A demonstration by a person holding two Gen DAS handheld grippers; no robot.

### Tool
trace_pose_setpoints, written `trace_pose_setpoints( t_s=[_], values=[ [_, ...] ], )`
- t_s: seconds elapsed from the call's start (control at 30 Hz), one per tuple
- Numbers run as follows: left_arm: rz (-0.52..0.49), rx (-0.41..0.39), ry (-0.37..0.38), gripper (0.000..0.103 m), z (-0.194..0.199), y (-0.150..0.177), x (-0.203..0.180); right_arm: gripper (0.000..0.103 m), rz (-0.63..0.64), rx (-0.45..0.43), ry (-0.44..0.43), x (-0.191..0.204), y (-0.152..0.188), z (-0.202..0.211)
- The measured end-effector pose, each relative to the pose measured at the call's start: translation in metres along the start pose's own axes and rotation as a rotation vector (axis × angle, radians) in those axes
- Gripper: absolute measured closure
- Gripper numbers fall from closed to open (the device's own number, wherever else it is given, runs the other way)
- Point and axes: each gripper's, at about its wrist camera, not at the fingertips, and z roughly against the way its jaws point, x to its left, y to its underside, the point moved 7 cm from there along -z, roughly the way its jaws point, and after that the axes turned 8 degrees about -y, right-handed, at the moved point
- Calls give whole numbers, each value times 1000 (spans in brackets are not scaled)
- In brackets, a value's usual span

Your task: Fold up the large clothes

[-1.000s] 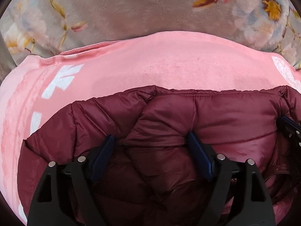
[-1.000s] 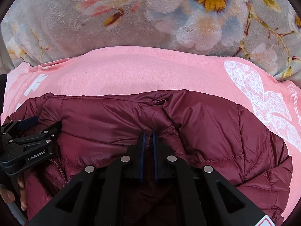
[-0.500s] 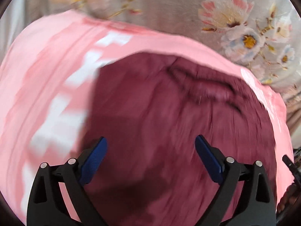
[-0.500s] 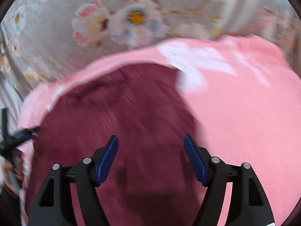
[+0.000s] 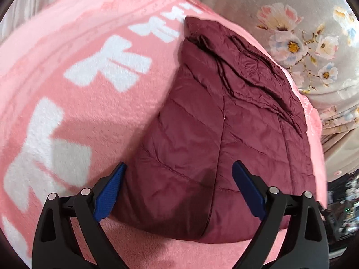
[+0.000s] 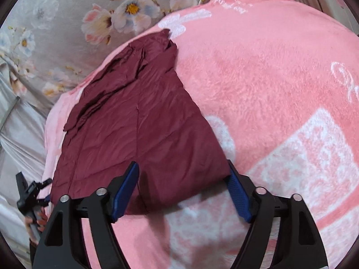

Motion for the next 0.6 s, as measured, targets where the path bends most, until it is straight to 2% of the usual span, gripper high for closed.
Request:
trace_pose_setpoints(
  t_s=[0.07,0.1,0.13,0.17,0.2,0.23,0.43,0.6],
  values=[
    [7,-15,-25,35,2,1,-2,32,-14,-15,0,2,0,0],
    [6,-8,-29,56,3,2,-3,54,-23,-25,-11,2,-3,-1],
    [8,2,-30,69,4,4,-3,83,-34,-24,-40,6,-3,-1],
    [9,1,-29,74,7,4,-3,88,-43,-18,-48,7,-3,-1],
    [-1,-5,-37,89,13,4,-4,93,-46,-23,-52,9,-4,2],
    [-15,-15,-39,95,21,5,-4,96,-38,-44,-71,15,-4,10],
    [-51,-83,74,100,95,16,-3,100,87,-144,-129,47,0,82],
    [-63,-156,165,100,173,39,-1,100,221,-223,-142,84,22,161]
  ],
)
